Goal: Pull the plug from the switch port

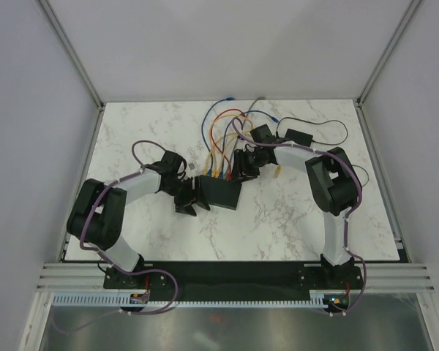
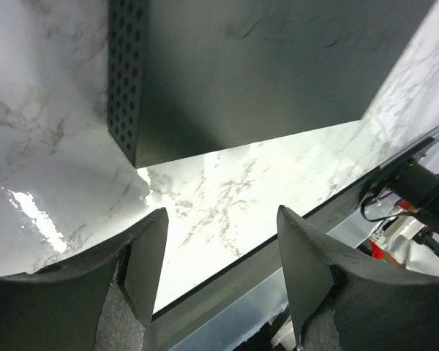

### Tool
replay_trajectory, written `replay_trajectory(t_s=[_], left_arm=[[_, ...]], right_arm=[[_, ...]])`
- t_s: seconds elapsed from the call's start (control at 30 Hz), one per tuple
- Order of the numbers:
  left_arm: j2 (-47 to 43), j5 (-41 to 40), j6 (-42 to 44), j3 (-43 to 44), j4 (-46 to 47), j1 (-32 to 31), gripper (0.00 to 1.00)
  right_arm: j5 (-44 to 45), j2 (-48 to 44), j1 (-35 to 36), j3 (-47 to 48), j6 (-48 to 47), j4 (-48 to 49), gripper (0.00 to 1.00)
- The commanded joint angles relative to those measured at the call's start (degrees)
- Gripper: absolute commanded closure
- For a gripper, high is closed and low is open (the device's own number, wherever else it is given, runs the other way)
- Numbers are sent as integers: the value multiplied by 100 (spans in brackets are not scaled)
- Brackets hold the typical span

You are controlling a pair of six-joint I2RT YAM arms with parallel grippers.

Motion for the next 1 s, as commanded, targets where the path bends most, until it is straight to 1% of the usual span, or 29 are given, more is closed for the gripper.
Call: replay_trajectory(t_s=[0.0,0.13,0.2,0.33,0.47,0.67,0.73,0.83,0.87,0.9,0.97], left_arm=[[-369,-99,-16,615,-63,-23,32],[-571,-11,-218,1126,-117,-216,34],[-431,7,-350,1346,-108,-252,34],[218,60,-526,1663,-73,-261,39],[773,-124,-658,1900,-64,-261,44],[1098,-555,-1071,1796,-81,-261,47],[1247,-582,-1203,1778,-134,-261,51],[1336,-582,-1423,1673,-187,-269,53],[1345,-617,-1466,1611,-187,-269,53],[1353,-626,-1476,1593,-187,-261,53],[1362,-626,-1484,1576,-204,-261,54]], right_arm=[[-304,179,-79,441,350,-341,52],[-541,311,-255,731,403,-333,50],[-664,451,-290,802,403,-332,50],[-805,707,-334,898,263,-324,52],[-884,891,-343,890,210,-228,55],[-1034,1067,-343,873,271,-87,58],[-1139,1094,-343,811,341,54,58],[-1209,1181,-370,820,508,186,59],[-1358,1216,-378,794,631,447,60],[-1368,1234,-396,767,806,519,61],[-1281,1243,-405,776,825,529,63]])
